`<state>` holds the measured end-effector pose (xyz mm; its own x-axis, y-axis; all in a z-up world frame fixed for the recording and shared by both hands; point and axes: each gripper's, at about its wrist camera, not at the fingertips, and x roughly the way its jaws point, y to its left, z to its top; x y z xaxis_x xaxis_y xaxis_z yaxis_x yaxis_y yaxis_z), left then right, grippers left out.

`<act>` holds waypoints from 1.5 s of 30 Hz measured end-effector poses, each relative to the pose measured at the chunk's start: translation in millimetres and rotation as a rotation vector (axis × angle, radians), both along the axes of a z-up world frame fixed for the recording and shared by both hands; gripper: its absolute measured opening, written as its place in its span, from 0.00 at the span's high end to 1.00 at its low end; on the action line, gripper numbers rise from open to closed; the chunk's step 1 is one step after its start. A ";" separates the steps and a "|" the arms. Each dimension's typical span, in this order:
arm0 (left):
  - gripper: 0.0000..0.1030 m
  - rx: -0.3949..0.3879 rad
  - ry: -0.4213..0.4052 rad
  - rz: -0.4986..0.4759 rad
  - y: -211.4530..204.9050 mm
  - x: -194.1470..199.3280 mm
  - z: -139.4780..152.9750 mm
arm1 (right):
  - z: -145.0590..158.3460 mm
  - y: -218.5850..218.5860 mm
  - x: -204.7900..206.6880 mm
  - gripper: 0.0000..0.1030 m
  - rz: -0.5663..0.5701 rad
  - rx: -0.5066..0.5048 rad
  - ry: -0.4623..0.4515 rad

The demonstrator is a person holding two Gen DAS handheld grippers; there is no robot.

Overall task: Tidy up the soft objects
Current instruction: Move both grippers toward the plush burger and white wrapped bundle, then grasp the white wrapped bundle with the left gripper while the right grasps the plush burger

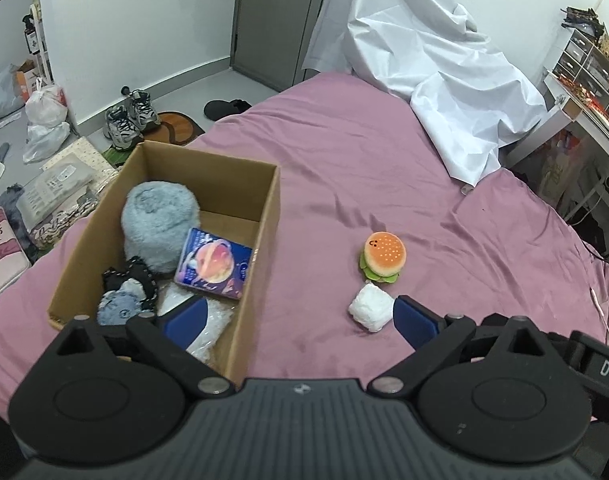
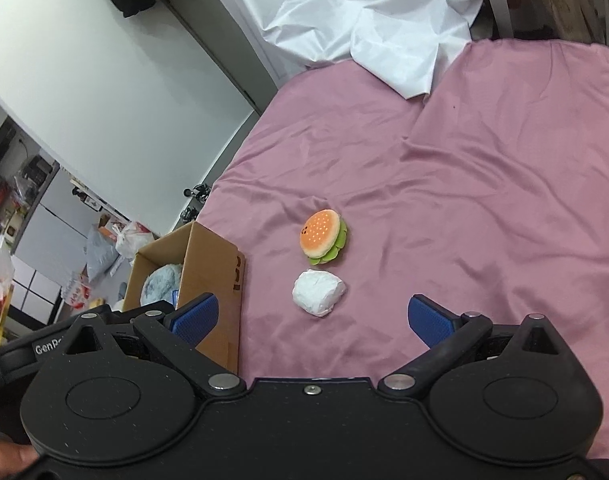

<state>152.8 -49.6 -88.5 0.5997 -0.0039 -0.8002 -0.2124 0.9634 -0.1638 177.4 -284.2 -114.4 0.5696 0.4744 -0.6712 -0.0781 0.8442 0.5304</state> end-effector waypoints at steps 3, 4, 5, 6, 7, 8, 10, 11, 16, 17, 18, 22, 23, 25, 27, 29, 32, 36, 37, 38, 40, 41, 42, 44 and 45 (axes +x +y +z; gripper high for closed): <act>0.09 -0.005 0.014 -0.010 -5.0 7.3 -7.2 | -6.3 -2.2 6.8 0.02 -0.009 0.032 0.024; 0.10 -0.008 0.024 -0.015 -7.2 10.7 -10.8 | -8.0 -3.1 9.3 0.02 -0.014 0.039 0.030; 0.10 -0.009 0.030 -0.017 -8.8 12.9 -13.4 | -9.9 -4.4 11.6 0.02 -0.022 0.046 0.035; 0.10 -0.007 0.036 -0.020 -10.5 15.1 -15.9 | -11.0 -5.5 13.7 0.02 -0.030 0.052 0.037; 0.10 -0.006 0.040 -0.023 -12.9 17.4 -18.7 | -12.0 -6.1 15.1 0.02 -0.037 0.056 0.039; 0.10 -0.004 0.044 -0.027 -15.0 19.7 -21.3 | -13.2 -7.1 17.1 0.02 -0.046 0.059 0.041; 0.10 -0.002 0.056 -0.033 -19.3 24.3 -27.2 | -15.7 -9.7 21.0 0.04 -0.061 0.066 0.046; 0.10 -0.004 0.062 -0.035 -20.9 26.3 -29.8 | -17.3 -10.9 22.6 0.05 -0.064 0.074 0.050; 0.15 -0.014 0.094 -0.047 -31.2 36.0 -44.5 | -24.8 -14.6 31.8 0.06 -0.059 0.100 0.067; 0.16 -0.015 0.100 -0.049 -33.3 37.9 -47.0 | -26.9 -15.6 34.1 0.06 -0.059 0.106 0.072; 0.16 -0.015 0.104 -0.051 -35.4 39.5 -49.6 | -28.7 -16.2 36.1 0.06 -0.060 0.113 0.076; 0.16 -0.013 0.121 -0.062 -44.2 45.6 -60.0 | -35.3 -18.4 43.2 0.07 -0.065 0.121 0.091; 0.16 -0.012 0.127 -0.063 -46.6 47.4 -62.9 | -36.7 -18.9 44.2 0.07 -0.065 0.123 0.094; 0.17 -0.012 0.140 -0.063 -50.3 51.0 -68.7 | -39.2 -19.8 45.6 0.07 -0.063 0.127 0.099; 0.17 -0.014 0.150 -0.063 -54.0 53.9 -73.6 | -41.2 -20.9 47.7 0.08 -0.063 0.128 0.103; 0.17 -0.011 0.159 -0.065 -58.0 56.5 -78.0 | -43.8 -20.8 51.6 0.10 -0.059 0.122 0.108; 0.17 -0.008 0.165 -0.066 -63.4 60.0 -83.2 | -49.7 -18.9 59.2 0.13 -0.052 0.098 0.129; 0.17 0.012 0.163 -0.059 -69.1 66.2 -89.9 | -55.2 -18.3 63.0 0.14 -0.038 0.106 0.145; 0.17 0.020 0.163 -0.058 -71.0 68.6 -92.4 | -56.1 -18.6 63.7 0.14 -0.035 0.108 0.147; 0.17 0.024 0.165 -0.058 -72.0 70.4 -94.5 | -57.2 -18.4 64.7 0.14 -0.033 0.108 0.148; 0.17 0.028 0.172 -0.055 -73.6 74.6 -99.8 | -59.3 -17.7 68.5 0.15 -0.030 0.097 0.154; 0.17 0.033 0.176 -0.053 -74.2 76.5 -102.3 | -60.5 -17.1 70.2 0.16 -0.029 0.092 0.158; 0.19 0.040 0.180 -0.050 -74.9 78.2 -104.8 | -61.7 -15.9 71.9 0.17 -0.028 0.089 0.162; 0.26 0.037 0.191 -0.048 -75.1 82.4 -110.4 | -65.0 -13.9 73.8 0.18 -0.019 0.087 0.171; 0.31 0.027 0.194 -0.045 -74.2 83.8 -112.4 | -66.4 -13.5 74.5 0.18 -0.017 0.088 0.175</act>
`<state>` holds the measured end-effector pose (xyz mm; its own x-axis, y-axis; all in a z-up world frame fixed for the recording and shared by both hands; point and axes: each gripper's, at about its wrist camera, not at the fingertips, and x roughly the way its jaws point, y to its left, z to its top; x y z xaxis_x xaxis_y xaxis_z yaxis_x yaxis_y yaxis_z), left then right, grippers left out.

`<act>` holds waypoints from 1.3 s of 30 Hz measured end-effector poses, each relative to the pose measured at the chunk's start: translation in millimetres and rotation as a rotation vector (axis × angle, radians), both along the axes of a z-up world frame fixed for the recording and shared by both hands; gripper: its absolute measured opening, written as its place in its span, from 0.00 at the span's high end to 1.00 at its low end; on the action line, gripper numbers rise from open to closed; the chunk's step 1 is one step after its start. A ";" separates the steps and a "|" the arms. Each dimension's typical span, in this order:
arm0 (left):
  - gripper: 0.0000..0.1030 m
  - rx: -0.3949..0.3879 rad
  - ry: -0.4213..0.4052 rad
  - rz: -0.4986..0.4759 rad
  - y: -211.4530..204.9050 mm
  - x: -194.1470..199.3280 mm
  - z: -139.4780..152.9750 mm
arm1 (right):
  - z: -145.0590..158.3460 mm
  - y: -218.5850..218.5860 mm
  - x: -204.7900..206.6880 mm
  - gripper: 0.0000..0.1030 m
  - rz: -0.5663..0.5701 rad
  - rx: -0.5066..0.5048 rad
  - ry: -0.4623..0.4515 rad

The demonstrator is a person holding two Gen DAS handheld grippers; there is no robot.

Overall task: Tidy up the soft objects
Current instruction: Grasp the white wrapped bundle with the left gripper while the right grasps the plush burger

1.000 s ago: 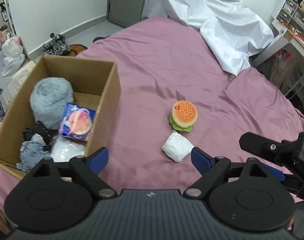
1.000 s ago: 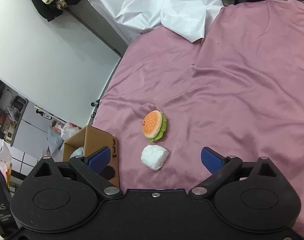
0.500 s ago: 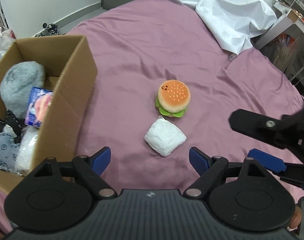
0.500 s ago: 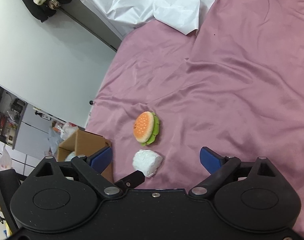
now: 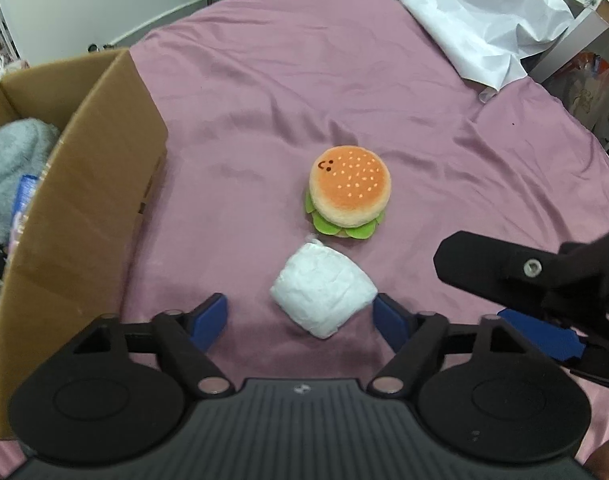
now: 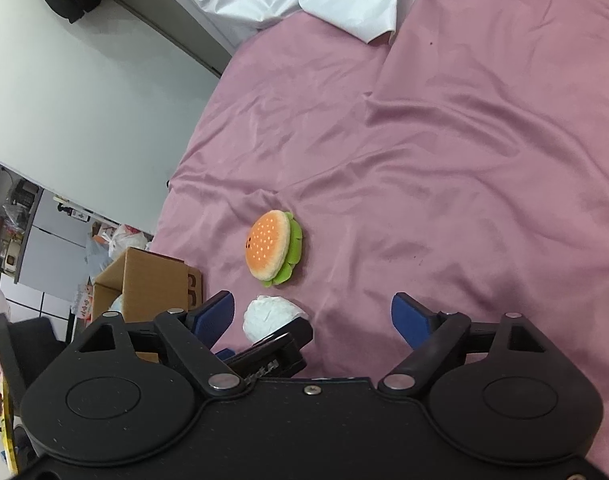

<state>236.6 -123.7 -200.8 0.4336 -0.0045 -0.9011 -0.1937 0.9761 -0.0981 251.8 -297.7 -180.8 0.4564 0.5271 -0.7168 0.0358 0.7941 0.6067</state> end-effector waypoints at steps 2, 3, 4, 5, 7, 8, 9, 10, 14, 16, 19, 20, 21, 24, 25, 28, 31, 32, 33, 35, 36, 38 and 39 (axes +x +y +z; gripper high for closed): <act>0.41 -0.001 0.004 0.013 2.5 2.2 -3.1 | -2.2 0.5 2.3 0.19 -0.001 0.001 0.003; 0.48 0.003 0.002 0.025 4.1 3.0 -3.8 | -3.1 1.5 4.7 0.20 -0.001 -0.002 0.004; 0.52 0.004 -0.001 0.035 6.0 3.4 -3.7 | -3.5 2.9 6.9 0.21 0.001 -0.005 0.002; 0.57 0.001 -0.004 0.046 8.4 4.0 -3.0 | -4.0 4.3 9.6 0.22 0.003 -0.006 0.000; 0.58 -0.018 -0.013 0.059 13.2 5.6 -0.8 | -6.3 7.3 16.1 0.26 0.007 0.006 0.000; 0.58 -0.021 -0.018 0.062 15.0 6.2 0.8 | -8.0 8.2 19.1 0.28 0.009 0.016 0.003; 0.58 -0.020 -0.022 0.066 16.9 6.9 2.6 | -9.5 9.1 21.5 0.30 0.011 0.023 0.007; 0.58 -0.021 -0.028 0.071 19.1 7.8 4.4 | -11.2 10.8 24.4 0.31 0.013 0.026 0.011; 0.58 -0.029 -0.038 0.089 26.7 12.5 9.5 | -15.1 16.4 32.5 0.37 0.020 0.036 0.017; 0.58 -0.034 -0.038 0.092 29.3 14.9 11.4 | -16.8 19.5 36.2 0.38 0.023 0.041 0.018; 0.58 -0.042 -0.036 0.097 32.2 18.7 12.8 | -18.2 26.8 42.0 0.40 0.031 0.030 0.016; 0.58 -0.043 -0.034 0.099 33.1 20.0 13.1 | -18.7 29.4 44.4 0.41 0.034 0.028 0.016; 0.58 -0.045 -0.032 0.101 34.0 21.1 13.1 | -19.4 32.0 46.6 0.41 0.039 0.027 0.016; 0.58 -0.047 -0.024 0.107 36.9 24.3 12.4 | -22.0 41.0 54.1 0.43 0.055 0.019 0.017; 0.58 -0.047 -0.021 0.108 38.7 24.7 12.1 | -23.0 43.8 56.5 0.44 0.060 0.014 0.017; 0.58 -0.047 -0.011 0.115 44.1 25.8 10.5 | -25.1 50.3 62.6 0.45 0.068 0.005 0.011; 0.58 -0.047 -0.003 0.125 48.6 26.9 8.2 | -27.1 53.0 65.6 0.52 0.072 -0.010 0.009; 0.58 -0.053 -0.001 0.125 49.6 27.3 7.2 | -27.9 53.5 65.3 0.57 0.073 -0.017 0.008; 0.58 -0.056 0.001 0.123 49.6 27.8 6.6 | -28.8 53.2 65.0 0.63 0.072 -0.026 0.009; 0.58 -0.050 0.004 0.122 48.2 28.2 5.7 | -29.7 52.4 64.4 0.67 0.072 -0.048 0.007; 0.58 -0.050 0.007 0.121 47.7 28.4 5.4 | -29.0 51.8 63.1 0.70 0.072 -0.055 0.001; 0.58 -0.051 0.010 0.112 45.8 28.3 5.9 | -27.5 51.7 60.3 0.72 0.073 -0.068 -0.012; 0.58 -0.048 0.008 0.108 45.3 27.6 6.8 | -26.6 51.5 58.6 0.73 0.075 -0.076 -0.016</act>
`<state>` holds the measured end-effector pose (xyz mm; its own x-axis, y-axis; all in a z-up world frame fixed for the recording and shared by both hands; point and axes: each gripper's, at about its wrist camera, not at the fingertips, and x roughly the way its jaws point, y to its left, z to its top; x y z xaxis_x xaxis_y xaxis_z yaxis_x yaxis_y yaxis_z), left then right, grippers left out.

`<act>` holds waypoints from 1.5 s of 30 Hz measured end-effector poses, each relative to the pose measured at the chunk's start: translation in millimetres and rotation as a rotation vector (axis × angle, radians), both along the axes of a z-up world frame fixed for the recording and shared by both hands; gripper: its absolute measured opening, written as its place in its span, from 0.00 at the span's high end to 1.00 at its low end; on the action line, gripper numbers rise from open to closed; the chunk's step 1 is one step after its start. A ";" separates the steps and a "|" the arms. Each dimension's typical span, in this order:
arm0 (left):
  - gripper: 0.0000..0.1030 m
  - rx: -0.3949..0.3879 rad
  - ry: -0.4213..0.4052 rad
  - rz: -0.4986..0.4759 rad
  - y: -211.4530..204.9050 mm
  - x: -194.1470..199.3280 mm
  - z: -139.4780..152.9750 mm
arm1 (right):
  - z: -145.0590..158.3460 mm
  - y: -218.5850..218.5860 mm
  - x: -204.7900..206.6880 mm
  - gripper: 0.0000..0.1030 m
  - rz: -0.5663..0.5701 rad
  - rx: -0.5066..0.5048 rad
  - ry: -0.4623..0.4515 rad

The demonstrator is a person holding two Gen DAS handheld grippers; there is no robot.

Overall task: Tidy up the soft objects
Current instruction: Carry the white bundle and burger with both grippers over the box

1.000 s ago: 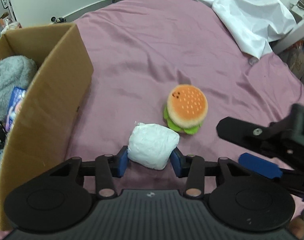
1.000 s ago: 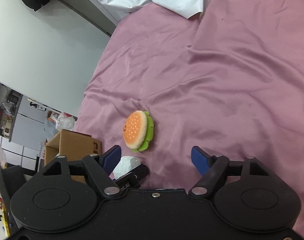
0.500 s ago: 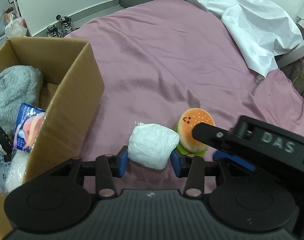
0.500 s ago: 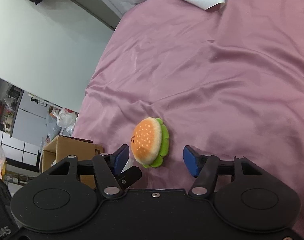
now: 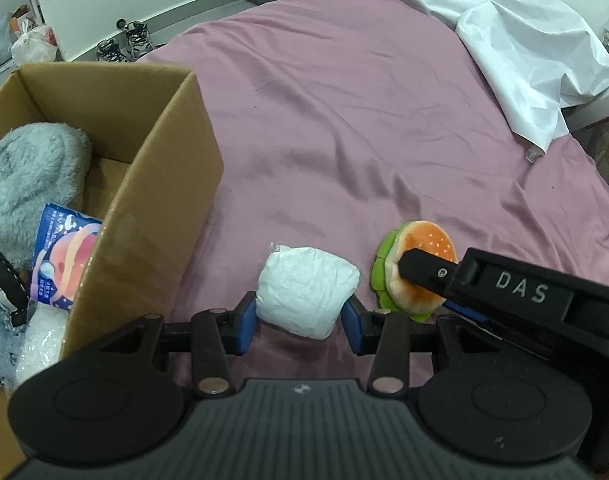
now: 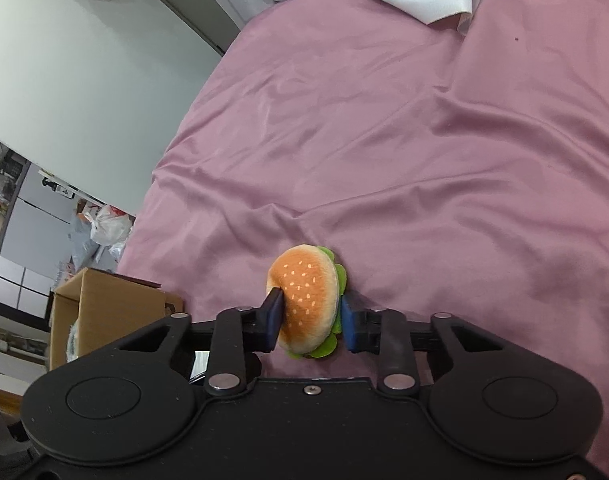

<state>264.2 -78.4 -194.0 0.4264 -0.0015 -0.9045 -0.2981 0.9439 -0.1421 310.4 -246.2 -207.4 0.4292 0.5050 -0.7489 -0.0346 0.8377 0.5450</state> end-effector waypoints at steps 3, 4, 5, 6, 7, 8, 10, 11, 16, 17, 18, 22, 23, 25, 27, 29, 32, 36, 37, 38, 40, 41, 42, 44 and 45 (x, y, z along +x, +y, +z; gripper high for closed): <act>0.58 0.004 -0.007 -0.010 -1.8 -2.0 4.9 | 4.1 -2.1 -5.8 0.75 -0.001 -0.011 -0.011; 0.58 0.004 -0.008 -0.014 -2.5 -3.3 6.8 | 5.7 -2.4 -7.2 0.75 -0.003 -0.014 -0.016; 0.58 0.000 -0.007 -0.018 -3.1 -4.4 8.2 | 7.4 -4.6 -9.9 0.75 -0.008 -0.017 -0.020; 0.58 -0.009 -0.005 -0.023 -3.3 -5.9 9.8 | 8.3 -5.8 -11.0 0.76 -0.014 -0.019 -0.021; 0.58 -0.012 -0.006 -0.025 -3.5 -7.8 11.9 | 9.8 -8.2 -13.3 0.76 -0.023 -0.021 -0.023; 0.58 -0.010 -0.008 -0.027 -3.9 -9.8 13.9 | 11.2 -11.1 -15.6 0.76 -0.032 -0.021 -0.025; 0.58 -0.007 -0.015 -0.033 -4.3 -14.7 18.7 | 13.8 -16.3 -20.3 0.76 -0.051 -0.017 -0.025; 0.58 -0.006 -0.016 -0.034 -4.5 -17.0 20.8 | 15.2 -18.9 -23.3 0.76 -0.061 -0.013 -0.026; 0.58 -0.011 -0.028 -0.036 -5.9 -29.5 33.4 | 27.4 -31.2 -40.6 0.76 -0.098 -0.004 -0.045; 0.58 -0.012 -0.033 -0.036 -6.2 -32.6 36.6 | 30.2 -33.9 -44.5 0.76 -0.104 -0.002 -0.050; 0.58 -0.011 -0.039 -0.037 -6.5 -35.9 39.9 | 32.4 -35.3 -47.3 0.76 -0.110 -0.003 -0.054; 0.58 -0.016 -0.057 -0.038 -7.1 -47.5 49.5 | 41.3 -42.1 -58.5 0.76 -0.129 -0.008 -0.068; 0.58 -0.016 -0.061 -0.038 -7.2 -50.7 51.9 | 42.9 -42.9 -60.4 0.76 -0.132 -0.009 -0.072; 0.58 -0.016 -0.069 -0.041 -7.2 -56.6 56.5 | 47.3 -44.8 -65.1 0.76 -0.136 -0.011 -0.084; 0.58 -0.014 -0.076 -0.043 -6.6 -61.6 60.8 | 50.2 -47.2 -69.8 0.76 -0.139 -0.004 -0.089; 0.58 -0.012 -0.084 -0.042 -5.3 -67.2 65.5 | 52.2 -49.5 -76.8 0.76 -0.148 0.006 -0.093; 0.58 -0.011 -0.099 -0.040 -3.4 -74.6 72.7 | 55.6 -50.9 -87.7 0.76 -0.159 0.020 -0.101; 0.58 -0.007 -0.117 -0.041 -2.7 -84.1 80.7 | 64.1 -52.6 -100.3 0.76 -0.169 0.040 -0.136; 0.58 -0.007 -0.121 -0.042 -2.5 -86.8 82.4 | 66.1 -52.9 -103.3 0.76 -0.171 0.045 -0.144; 0.58 -0.006 -0.125 -0.042 -2.1 -88.9 84.1 | 67.3 -53.1 -106.2 0.76 -0.173 0.050 -0.148; 0.58 -0.004 -0.133 -0.043 -1.2 -93.7 87.7 | 69.7 -53.6 -112.3 0.76 -0.176 0.059 -0.157; 0.58 -0.003 -0.137 -0.043 -0.3 -96.3 89.4 | 70.8 -53.9 -115.1 0.76 -0.177 0.061 -0.160; 0.58 -0.002 -0.140 -0.043 0.1 -98.7 91.1 | 71.9 -54.2 -118.1 0.76 -0.178 0.063 -0.163; 0.58 -0.004 -0.145 -0.044 2.2 -103.3 94.2 | 73.7 -54.4 -123.2 0.76 -0.181 0.063 -0.166; 0.58 -0.005 -0.148 -0.042 2.9 -105.3 95.5 | 74.4 -54.6 -125.2 0.76 -0.183 0.065 -0.166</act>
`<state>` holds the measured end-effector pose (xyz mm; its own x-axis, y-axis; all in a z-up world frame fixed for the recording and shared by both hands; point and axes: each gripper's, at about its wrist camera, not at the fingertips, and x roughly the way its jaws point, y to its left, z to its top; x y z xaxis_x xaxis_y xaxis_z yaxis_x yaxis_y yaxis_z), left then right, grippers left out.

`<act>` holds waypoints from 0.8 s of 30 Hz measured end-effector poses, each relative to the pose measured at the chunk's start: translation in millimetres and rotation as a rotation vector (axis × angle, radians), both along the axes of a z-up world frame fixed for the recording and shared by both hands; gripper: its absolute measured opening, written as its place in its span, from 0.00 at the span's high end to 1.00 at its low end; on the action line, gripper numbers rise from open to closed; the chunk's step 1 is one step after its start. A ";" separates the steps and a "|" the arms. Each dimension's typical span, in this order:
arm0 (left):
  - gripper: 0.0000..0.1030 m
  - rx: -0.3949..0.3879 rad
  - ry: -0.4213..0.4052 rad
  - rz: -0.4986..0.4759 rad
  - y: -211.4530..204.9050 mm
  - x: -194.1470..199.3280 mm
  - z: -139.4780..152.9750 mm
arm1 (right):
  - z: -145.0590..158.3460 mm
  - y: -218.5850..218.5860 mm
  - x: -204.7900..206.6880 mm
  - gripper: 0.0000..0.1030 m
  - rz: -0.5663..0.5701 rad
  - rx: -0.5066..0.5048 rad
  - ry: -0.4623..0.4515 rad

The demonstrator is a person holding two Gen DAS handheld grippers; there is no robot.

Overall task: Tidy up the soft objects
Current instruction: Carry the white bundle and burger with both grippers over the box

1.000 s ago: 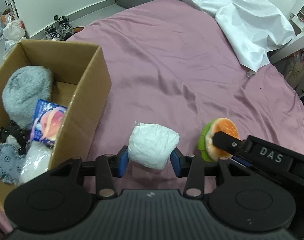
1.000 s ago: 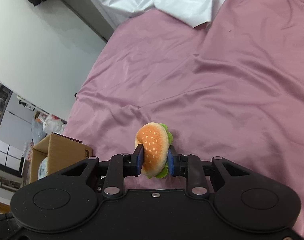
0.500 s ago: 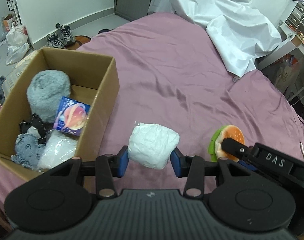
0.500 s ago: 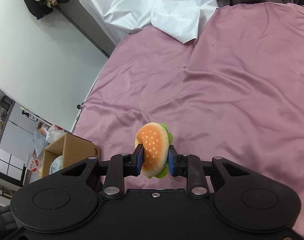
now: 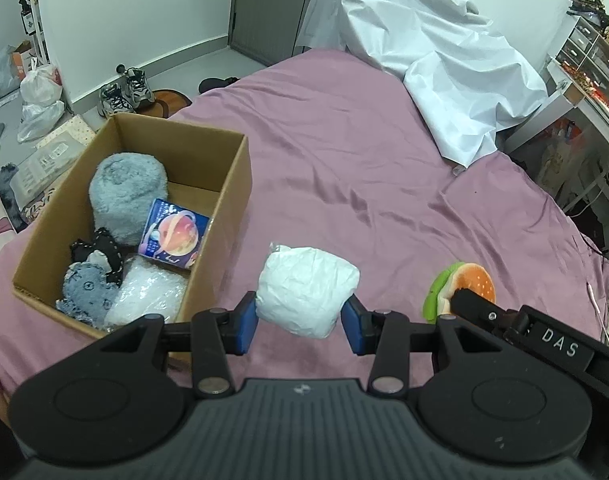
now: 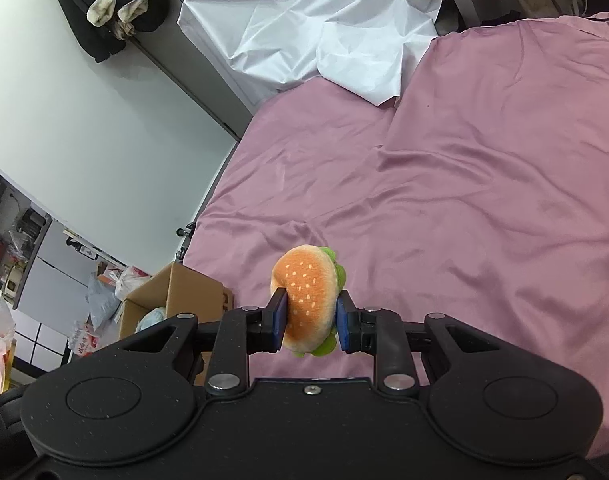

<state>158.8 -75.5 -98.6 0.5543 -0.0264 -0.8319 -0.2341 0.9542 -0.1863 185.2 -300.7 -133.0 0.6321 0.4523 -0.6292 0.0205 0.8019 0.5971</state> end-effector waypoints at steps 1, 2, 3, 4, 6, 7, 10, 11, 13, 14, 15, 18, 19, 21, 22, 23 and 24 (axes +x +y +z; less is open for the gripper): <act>0.58 -0.001 -0.002 0.002 0.9 -2.3 1.3 | 0.7 -0.1 -2.3 0.76 -0.001 0.001 -0.001; 0.58 0.000 -0.005 0.001 1.0 -4.1 2.3 | 0.9 0.5 -4.5 0.76 -0.002 0.001 -0.002; 0.58 0.002 -0.008 0.000 1.2 -6.1 3.3 | 1.6 0.8 -6.8 0.76 -0.002 0.001 -0.004; 0.58 0.004 -0.011 0.001 2.0 -7.8 4.3 | 2.6 1.4 -9.2 0.76 0.000 0.001 -0.007; 0.58 0.007 -0.015 0.003 3.5 -11.4 6.4 | 4.7 2.8 -14.1 0.76 0.005 0.002 -0.023; 0.58 0.008 -0.018 0.003 4.5 -13.5 7.4 | 6.3 3.4 -17.1 0.76 0.005 0.000 -0.034; 0.58 0.005 -0.021 0.005 7.3 -18.7 10.1 | 8.4 3.8 -23.8 0.76 0.007 0.002 -0.048; 0.58 0.004 -0.023 0.005 8.4 -20.6 11.1 | 8.7 3.9 -26.0 0.76 0.006 0.001 -0.050; 0.58 0.002 -0.025 0.004 10.2 -23.6 13.2 | 10.6 4.5 -30.7 0.76 0.005 -0.006 -0.058; 0.58 0.001 -0.027 0.003 11.0 -24.9 14.2 | 11.7 5.0 -32.8 0.76 0.008 -0.008 -0.064; 0.58 0.000 -0.029 0.003 11.3 -25.8 15.3 | 12.6 5.4 -34.6 0.76 0.010 -0.009 -0.067; 0.58 -0.006 -0.036 0.005 14.3 -30.5 19.2 | 15.5 2.8 -40.1 0.76 0.004 0.006 -0.081; 0.58 -0.007 -0.039 0.004 15.2 -31.9 20.6 | 16.6 1.4 -41.4 0.76 -0.001 0.011 -0.084; 0.58 -0.008 -0.044 -0.001 17.7 -34.9 23.9 | 18.2 1.1 -43.2 0.76 -0.003 0.015 -0.086; 0.58 -0.009 -0.046 -0.003 19.0 -36.3 25.0 | 18.9 1.9 -44.1 0.76 -0.001 0.013 -0.085; 0.58 -0.011 -0.049 -0.003 20.9 -37.4 26.5 | 20.8 3.6 -44.8 0.76 0.001 0.006 -0.085; 0.58 -0.012 -0.052 -0.003 23.3 -38.7 28.1 | 22.3 5.2 -45.8 0.76 0.004 0.000 -0.086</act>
<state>120.2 -52.2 -70.5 0.5970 -0.0382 -0.8013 -0.2210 0.9524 -0.2100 139.4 -295.5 -110.7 0.6819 0.4551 -0.5727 -0.0345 0.8020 0.5963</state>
